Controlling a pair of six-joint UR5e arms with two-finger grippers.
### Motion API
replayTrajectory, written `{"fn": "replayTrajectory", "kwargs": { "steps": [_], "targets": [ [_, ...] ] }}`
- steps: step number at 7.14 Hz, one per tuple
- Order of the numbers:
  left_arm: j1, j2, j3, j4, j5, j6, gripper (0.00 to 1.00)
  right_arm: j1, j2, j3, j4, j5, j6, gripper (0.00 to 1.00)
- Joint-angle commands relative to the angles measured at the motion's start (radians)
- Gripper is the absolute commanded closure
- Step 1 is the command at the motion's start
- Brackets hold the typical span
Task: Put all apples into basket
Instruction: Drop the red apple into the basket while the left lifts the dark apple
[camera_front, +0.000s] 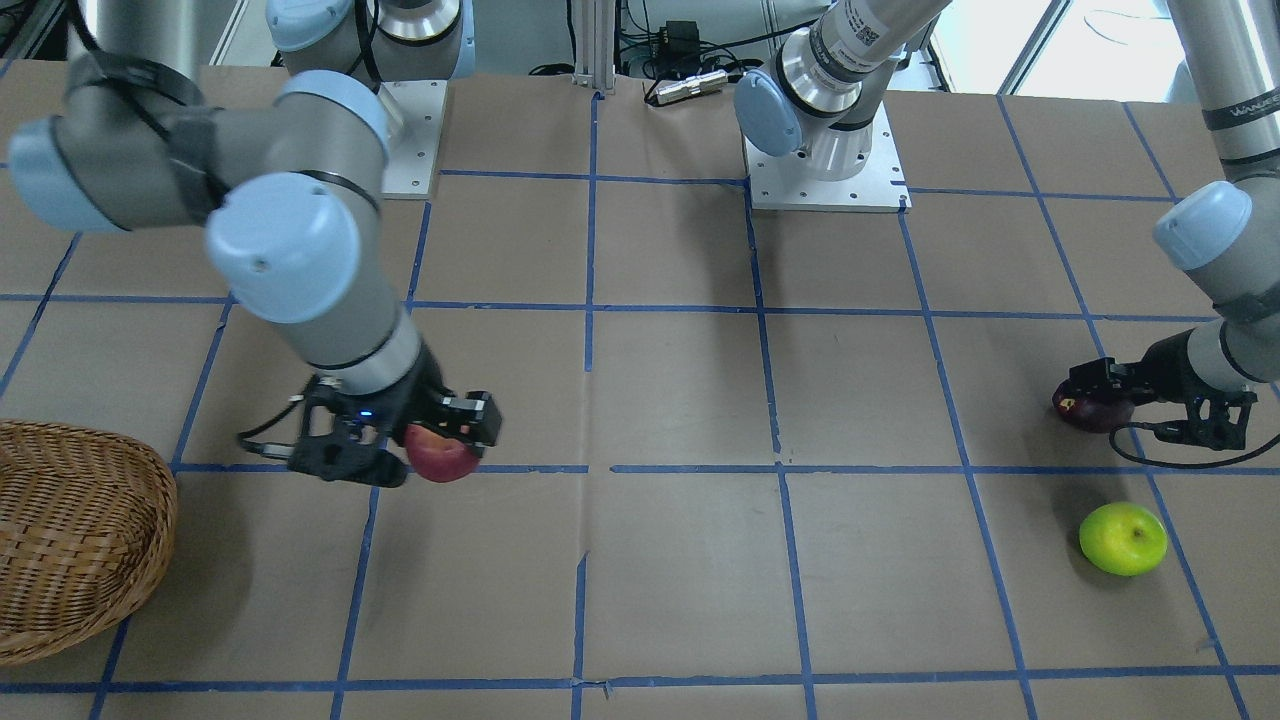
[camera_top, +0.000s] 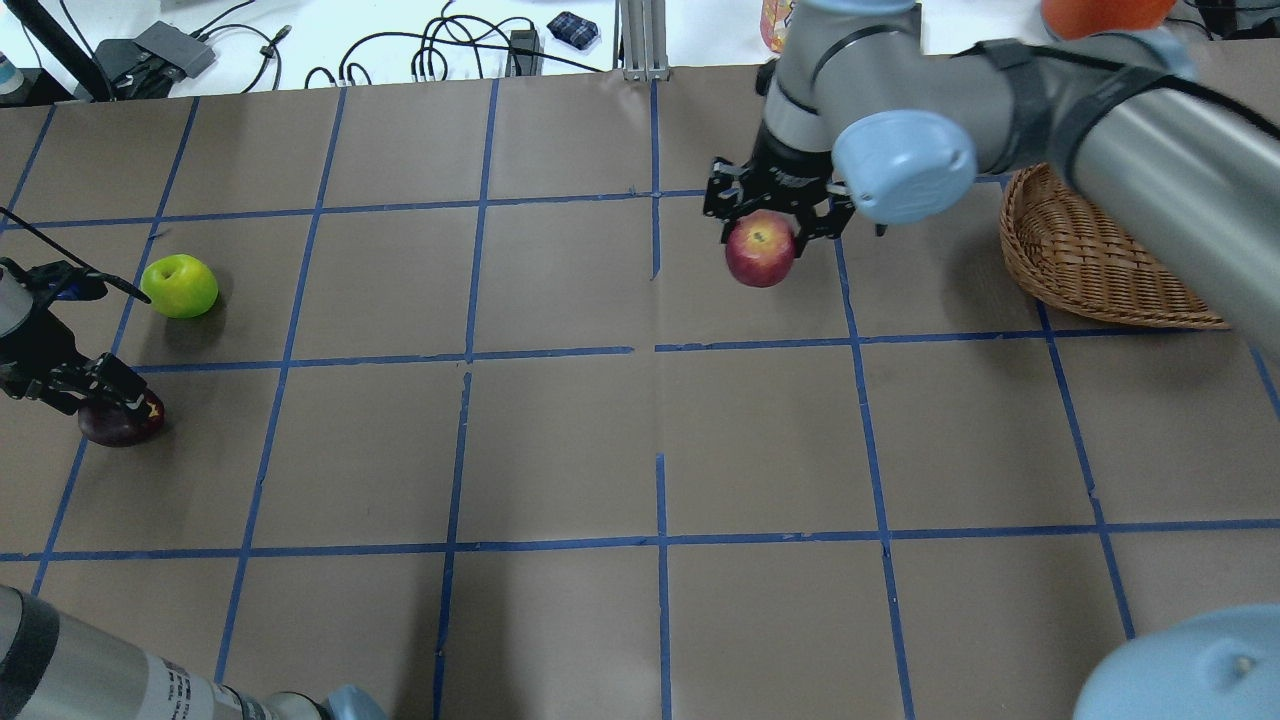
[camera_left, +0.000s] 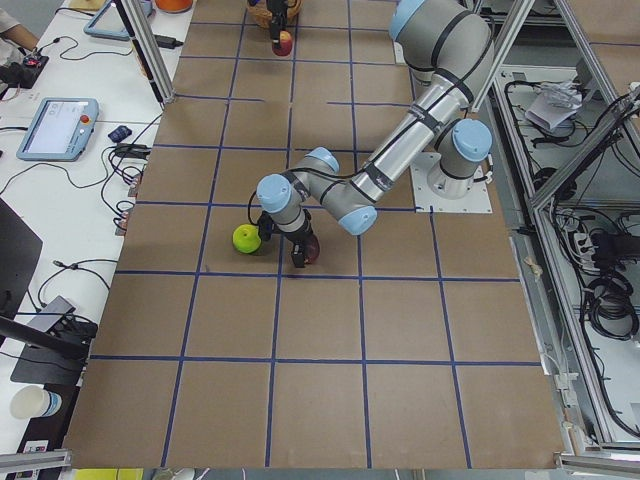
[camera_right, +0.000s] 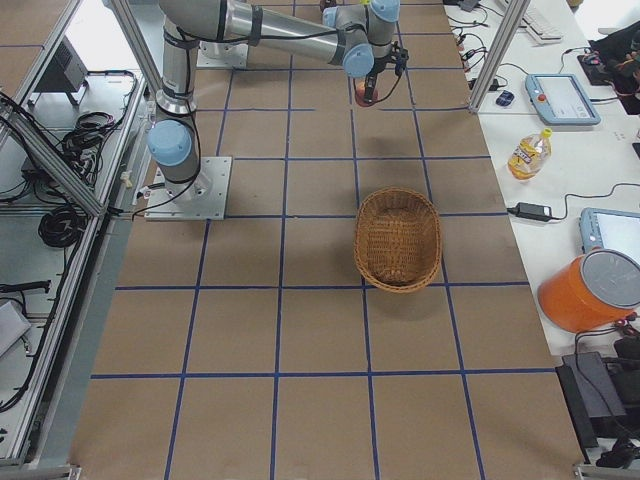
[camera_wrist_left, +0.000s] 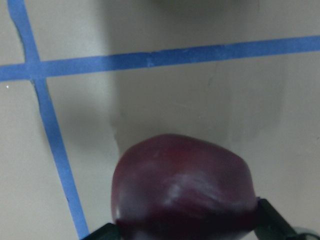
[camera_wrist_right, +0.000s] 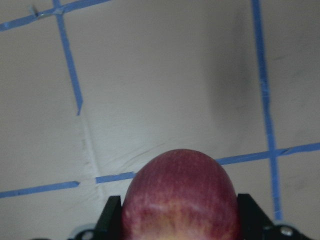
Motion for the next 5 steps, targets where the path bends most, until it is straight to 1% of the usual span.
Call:
{"fn": "replayTrajectory", "kwargs": {
  "steps": [1, 2, 3, 4, 5],
  "targets": [
    [0.0, -0.006, 0.007, 0.0, 0.002, 0.012, 0.0, -0.244, -0.035, -0.006, 0.063, -0.082, -0.326, 1.0],
    [0.001, -0.013, 0.005, 0.0, 0.002, 0.012, 0.0, -0.347, -0.038, -0.006, 0.061, -0.118, -0.481, 1.0],
    [0.0, -0.016, 0.005, 0.0, -0.007, 0.006, 0.0, -0.453, -0.035, 0.0, 0.05, -0.134, -0.636, 1.0],
    [0.0, -0.014, 0.005, 0.0, -0.007, 0.012, 0.26, -0.536, -0.02, 0.0, 0.029, -0.133, -0.788, 1.0],
    [-0.012, -0.001, 0.007, -0.005, -0.009, 0.011, 0.6, -0.553, 0.01, 0.0, -0.024, -0.127, -0.812, 1.0]
  ]
}}
